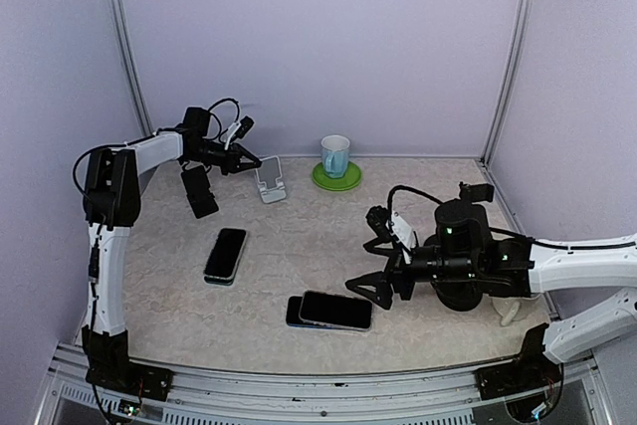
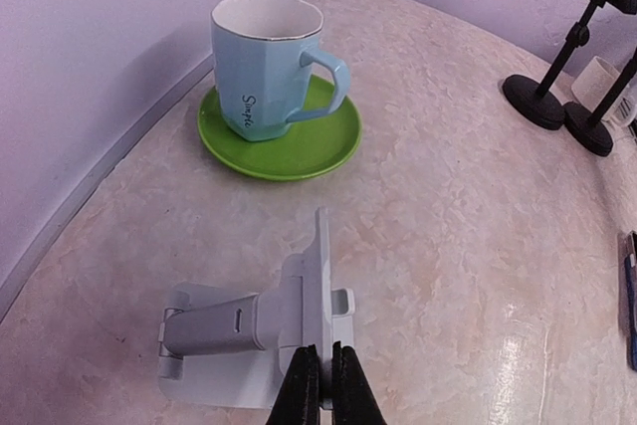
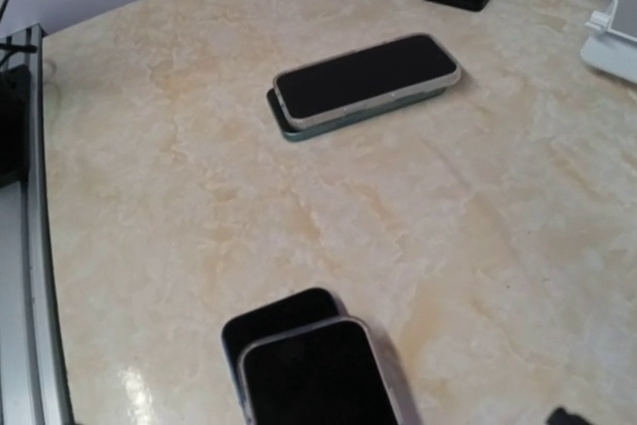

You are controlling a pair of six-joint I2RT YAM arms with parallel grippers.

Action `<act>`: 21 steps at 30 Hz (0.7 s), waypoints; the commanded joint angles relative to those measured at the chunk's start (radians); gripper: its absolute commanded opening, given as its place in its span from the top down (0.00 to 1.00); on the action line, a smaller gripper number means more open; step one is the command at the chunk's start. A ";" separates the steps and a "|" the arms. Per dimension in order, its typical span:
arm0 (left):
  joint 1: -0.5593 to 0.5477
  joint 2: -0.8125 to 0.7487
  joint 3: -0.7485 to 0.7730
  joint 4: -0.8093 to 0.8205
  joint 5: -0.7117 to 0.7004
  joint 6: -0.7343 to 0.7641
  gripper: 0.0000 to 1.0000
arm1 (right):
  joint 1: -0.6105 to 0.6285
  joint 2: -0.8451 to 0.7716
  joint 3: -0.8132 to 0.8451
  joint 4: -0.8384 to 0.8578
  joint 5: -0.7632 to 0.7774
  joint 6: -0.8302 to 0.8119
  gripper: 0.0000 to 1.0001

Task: Place the phone on the phone stand
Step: Place the phone stand at the center of the board.

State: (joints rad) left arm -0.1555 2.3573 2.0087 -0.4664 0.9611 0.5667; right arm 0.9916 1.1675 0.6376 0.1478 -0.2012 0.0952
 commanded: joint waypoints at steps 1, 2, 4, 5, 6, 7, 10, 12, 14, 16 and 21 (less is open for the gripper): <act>0.013 0.035 0.061 -0.012 0.048 0.033 1.00 | -0.008 0.018 0.021 0.023 -0.012 -0.002 0.00; 0.015 0.041 0.066 -0.012 0.047 0.034 1.00 | -0.007 0.018 0.021 0.022 -0.012 -0.002 0.00; 0.019 0.051 0.075 -0.011 0.053 0.035 1.00 | -0.007 0.020 0.021 0.023 -0.013 0.001 0.00; 0.021 0.055 0.081 -0.011 0.054 0.035 1.00 | -0.007 0.020 0.021 0.022 -0.015 0.002 0.00; 0.022 0.062 0.088 -0.012 0.052 0.033 1.00 | -0.007 0.021 0.021 0.024 -0.016 0.003 0.00; 0.023 0.068 0.094 -0.012 0.050 0.032 1.00 | -0.007 0.021 0.022 0.024 -0.017 0.005 0.00; 0.027 0.086 0.119 -0.015 0.049 0.027 0.97 | -0.008 0.023 0.020 0.025 -0.019 0.009 0.00; 0.027 0.094 0.128 -0.015 0.046 0.025 0.95 | -0.007 0.024 0.023 0.025 -0.019 0.012 0.00; 0.027 0.102 0.133 -0.006 0.031 0.020 0.95 | -0.008 0.027 0.024 0.024 -0.019 0.015 0.00; 0.027 0.108 0.134 0.011 0.012 0.004 0.94 | -0.008 0.029 0.025 0.023 -0.020 0.017 0.00; 0.027 0.124 0.137 0.040 0.000 -0.019 0.89 | -0.007 0.036 0.031 0.021 -0.023 0.021 0.00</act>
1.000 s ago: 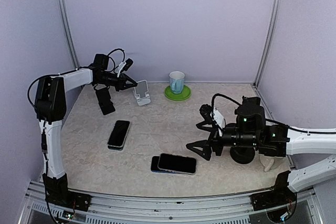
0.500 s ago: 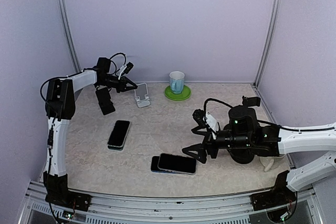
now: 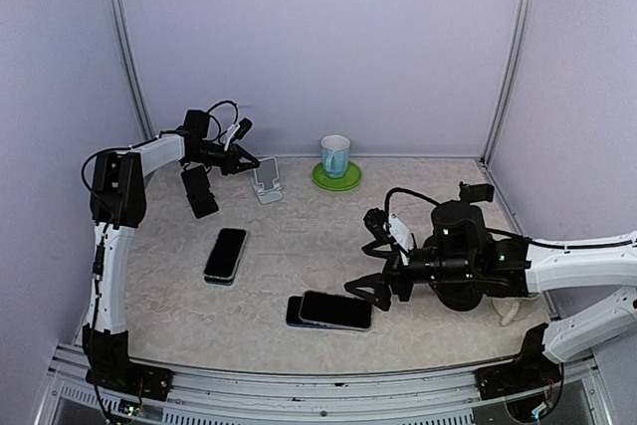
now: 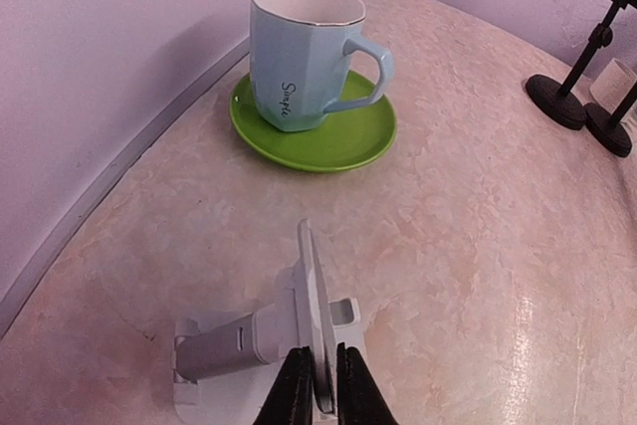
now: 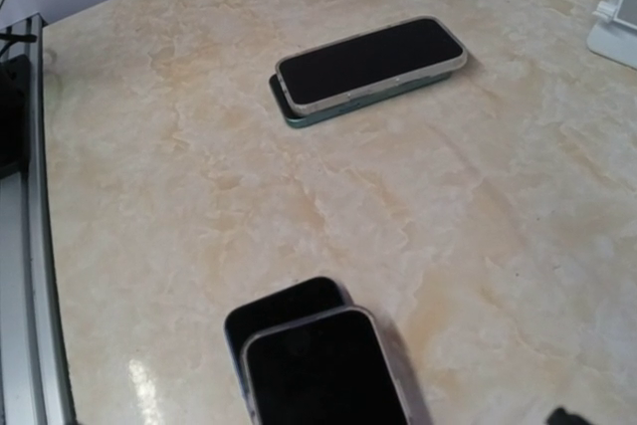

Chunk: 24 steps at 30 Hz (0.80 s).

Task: Place the phone on the phone stand
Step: Place the phone stand at the center of the board.

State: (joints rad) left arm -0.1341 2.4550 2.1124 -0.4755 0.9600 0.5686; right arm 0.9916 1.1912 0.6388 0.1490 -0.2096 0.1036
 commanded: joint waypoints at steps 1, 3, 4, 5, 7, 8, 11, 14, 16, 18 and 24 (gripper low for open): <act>0.005 0.028 0.035 0.057 -0.007 -0.025 0.89 | -0.007 0.014 0.030 0.020 -0.014 0.013 0.00; 0.007 0.031 0.034 0.074 -0.021 -0.036 0.89 | -0.008 0.018 0.031 0.019 -0.013 0.014 0.00; 0.006 0.033 0.034 0.086 -0.032 -0.050 0.89 | -0.008 0.019 0.032 0.018 -0.014 0.014 0.00; 0.006 0.033 0.034 0.098 -0.044 -0.060 0.89 | -0.008 0.020 0.033 0.019 -0.013 0.014 0.00; 0.007 0.034 0.034 0.120 -0.069 -0.075 0.89 | -0.007 0.024 0.035 0.017 -0.015 0.013 0.00; 0.005 0.035 0.034 0.124 -0.074 -0.079 0.89 | -0.008 0.027 0.036 0.017 -0.016 0.012 0.00; 0.007 0.033 0.033 0.129 -0.081 -0.086 0.89 | -0.007 0.032 0.039 0.015 -0.016 0.013 0.00; 0.005 0.021 0.021 0.130 -0.107 -0.085 0.88 | -0.007 0.035 0.042 0.014 -0.017 0.012 0.00; 0.005 0.010 0.006 0.141 -0.127 -0.089 0.86 | -0.008 0.038 0.044 0.014 -0.017 0.011 0.00; 0.005 -0.004 -0.016 0.155 -0.145 -0.090 0.84 | -0.008 0.041 0.046 0.012 -0.018 0.010 0.00; 0.007 -0.033 -0.062 0.168 -0.187 -0.084 0.78 | -0.008 0.039 0.046 0.013 -0.020 0.013 0.00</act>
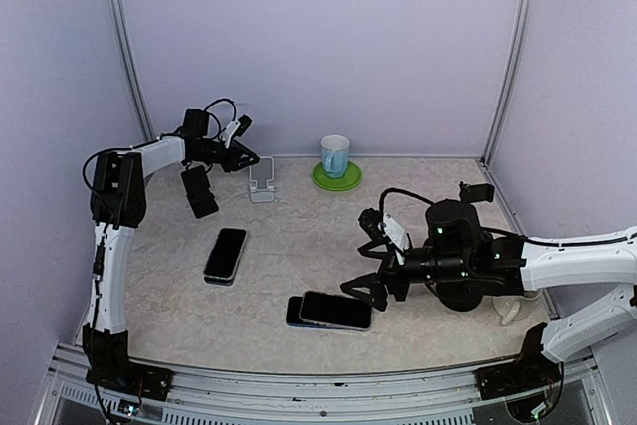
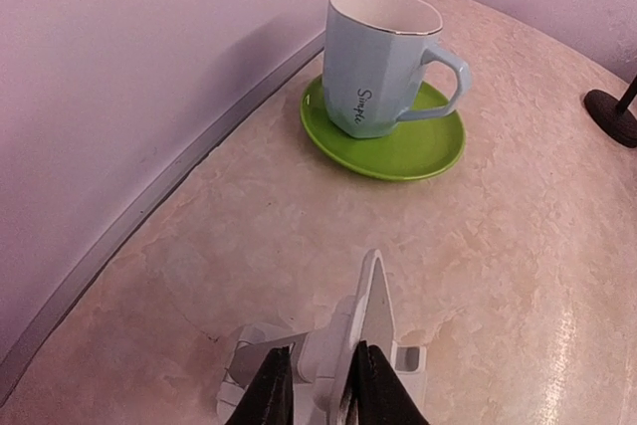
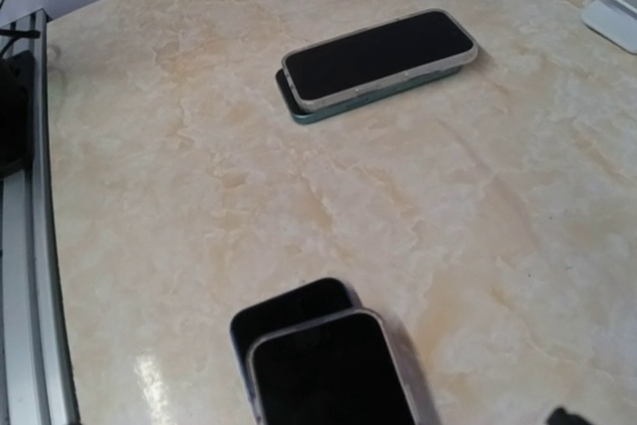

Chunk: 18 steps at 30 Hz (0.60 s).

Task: Place the phone on the phone stand
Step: Place the phone stand at the center of the board.

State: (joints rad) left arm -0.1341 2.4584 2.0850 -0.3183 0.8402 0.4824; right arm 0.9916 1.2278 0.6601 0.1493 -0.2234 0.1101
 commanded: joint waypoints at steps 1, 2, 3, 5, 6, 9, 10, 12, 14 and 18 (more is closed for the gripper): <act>0.005 -0.037 -0.037 0.011 -0.067 -0.001 0.76 | -0.008 0.003 0.023 0.014 -0.006 0.006 0.00; 0.005 -0.039 -0.038 0.010 -0.067 -0.007 0.75 | -0.007 0.002 0.023 0.015 -0.007 0.007 0.00; 0.005 -0.040 -0.040 0.011 -0.065 -0.014 0.72 | -0.007 0.002 0.022 0.015 -0.006 0.009 0.00; 0.005 -0.048 -0.057 0.025 -0.061 -0.026 0.68 | -0.008 0.002 0.022 0.016 -0.006 0.011 0.00; 0.006 -0.056 -0.073 0.038 -0.068 -0.035 0.66 | -0.008 0.002 0.022 0.016 -0.007 0.012 0.00; 0.006 -0.093 -0.131 0.105 -0.099 -0.062 0.64 | -0.008 0.001 0.023 0.015 -0.008 0.015 0.00; 0.005 -0.101 -0.145 0.120 -0.108 -0.069 0.64 | -0.008 0.000 0.022 0.014 -0.009 0.017 0.00; 0.006 -0.116 -0.164 0.144 -0.127 -0.084 0.63 | -0.008 -0.003 0.023 0.014 -0.012 0.021 0.00; 0.006 -0.134 -0.182 0.168 -0.145 -0.100 0.63 | -0.008 -0.005 0.021 0.013 -0.014 0.025 0.00; 0.006 -0.170 -0.222 0.230 -0.166 -0.122 0.58 | -0.008 -0.005 0.022 0.013 -0.012 0.029 0.00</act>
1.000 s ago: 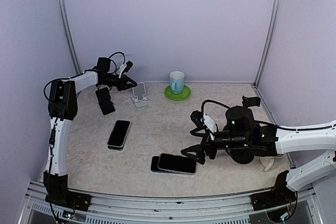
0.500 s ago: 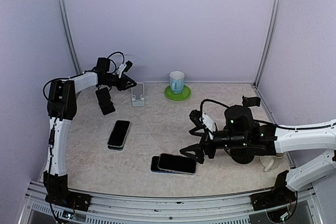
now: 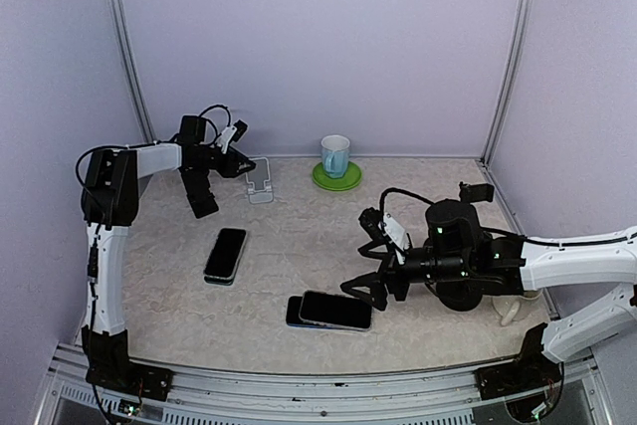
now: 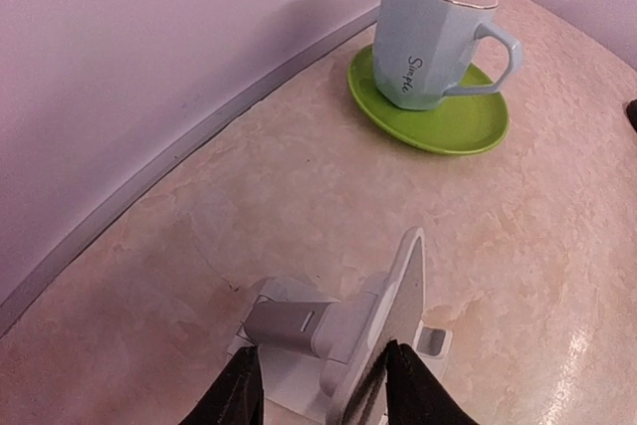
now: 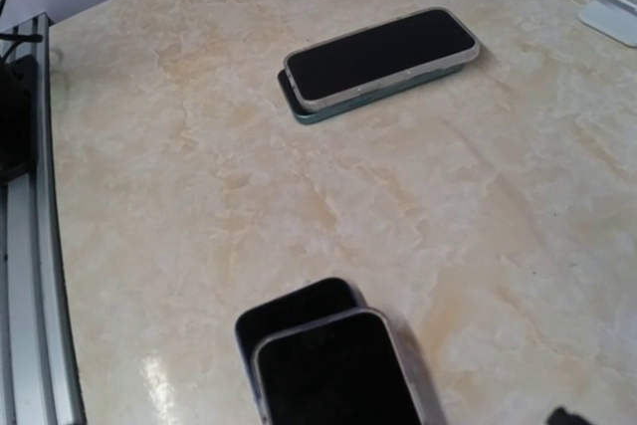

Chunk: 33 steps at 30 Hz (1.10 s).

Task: Place the phone on the phone stand
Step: Place the phone stand at the center of the board, then pick up the phone from the phone.

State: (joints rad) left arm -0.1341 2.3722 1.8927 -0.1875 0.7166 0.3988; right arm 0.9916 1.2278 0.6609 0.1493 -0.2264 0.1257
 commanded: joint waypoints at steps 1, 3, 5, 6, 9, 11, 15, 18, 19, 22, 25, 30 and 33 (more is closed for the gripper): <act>0.006 -0.093 -0.032 0.111 -0.044 -0.048 0.55 | -0.007 -0.005 0.020 0.013 -0.009 0.015 0.00; 0.004 -0.110 -0.038 0.138 -0.043 -0.067 0.51 | -0.007 -0.004 0.023 0.010 -0.005 0.023 0.00; 0.000 -0.128 -0.037 0.153 -0.055 -0.081 0.45 | -0.008 0.000 0.028 0.001 -0.008 0.035 0.00; -0.002 -0.138 -0.035 0.157 -0.060 -0.085 0.44 | -0.008 0.003 0.033 -0.003 -0.010 0.041 0.00; -0.009 -0.171 -0.037 0.164 -0.080 -0.093 0.03 | -0.008 0.009 0.042 -0.023 -0.005 0.058 0.00; -0.011 -0.193 -0.037 0.163 -0.094 -0.100 0.01 | -0.008 0.007 0.058 -0.044 0.012 0.064 0.00; -0.031 -0.291 -0.104 0.216 -0.121 -0.137 0.01 | -0.007 0.003 0.136 -0.135 0.076 0.067 0.00; -0.066 -0.398 -0.210 0.306 -0.155 -0.167 0.01 | -0.007 -0.002 0.209 -0.198 0.127 0.074 0.00; -0.079 -0.428 -0.236 0.322 -0.167 -0.183 0.01 | -0.007 -0.004 0.228 -0.214 0.138 0.079 0.00; -0.134 -0.526 -0.309 0.332 -0.207 -0.209 0.01 | -0.007 -0.015 0.265 -0.257 0.180 0.108 0.00; -0.195 -0.633 -0.412 0.352 -0.275 -0.220 0.01 | -0.008 -0.034 0.289 -0.303 0.244 0.145 0.00; -0.292 -0.819 -0.664 0.453 -0.362 -0.295 0.01 | -0.011 -0.077 0.324 -0.396 0.365 0.187 0.00; -0.347 -0.915 -0.769 0.490 -0.382 -0.327 0.01 | -0.015 -0.111 0.330 -0.440 0.422 0.200 0.00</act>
State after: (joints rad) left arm -0.4282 1.5520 1.2366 0.2176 0.4099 0.1444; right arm 0.9905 1.1748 0.9573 -0.1944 0.0734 0.2836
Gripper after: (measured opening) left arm 0.987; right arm 0.998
